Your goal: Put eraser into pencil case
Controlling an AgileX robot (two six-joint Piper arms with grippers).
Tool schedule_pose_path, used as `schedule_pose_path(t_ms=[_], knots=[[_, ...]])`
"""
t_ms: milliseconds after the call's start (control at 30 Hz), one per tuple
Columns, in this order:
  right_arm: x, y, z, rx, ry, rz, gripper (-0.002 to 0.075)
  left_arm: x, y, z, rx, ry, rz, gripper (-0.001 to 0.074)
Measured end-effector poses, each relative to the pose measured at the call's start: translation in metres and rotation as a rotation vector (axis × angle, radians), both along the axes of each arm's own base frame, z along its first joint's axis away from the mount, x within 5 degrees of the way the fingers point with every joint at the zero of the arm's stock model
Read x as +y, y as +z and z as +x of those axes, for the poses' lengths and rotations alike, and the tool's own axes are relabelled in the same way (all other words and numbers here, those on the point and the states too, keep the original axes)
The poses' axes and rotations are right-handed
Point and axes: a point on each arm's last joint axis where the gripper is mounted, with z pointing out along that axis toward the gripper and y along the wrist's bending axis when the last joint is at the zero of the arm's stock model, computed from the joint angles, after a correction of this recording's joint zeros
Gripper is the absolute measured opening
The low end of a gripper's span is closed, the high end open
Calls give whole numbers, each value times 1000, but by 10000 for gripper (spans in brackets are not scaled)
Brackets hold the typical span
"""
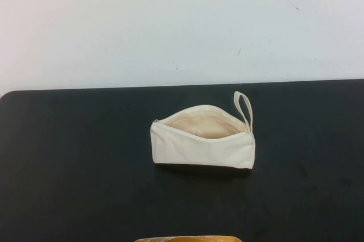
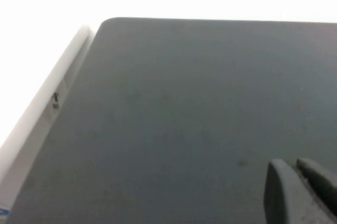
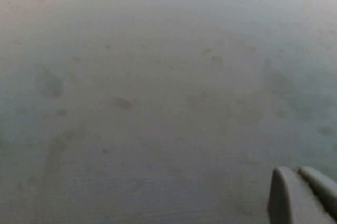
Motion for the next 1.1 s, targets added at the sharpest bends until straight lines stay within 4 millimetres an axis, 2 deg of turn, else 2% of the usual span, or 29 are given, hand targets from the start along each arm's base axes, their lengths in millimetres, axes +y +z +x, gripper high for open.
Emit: schedule_pose_path(t_ms=[300, 1100], knots=[[0, 0, 0, 0, 0, 0, -1, -3, -1, -1, 26, -8, -76, -1], [0, 0, 0, 0, 0, 0, -1, -2, -2, -1, 28, -2, -79, -1]])
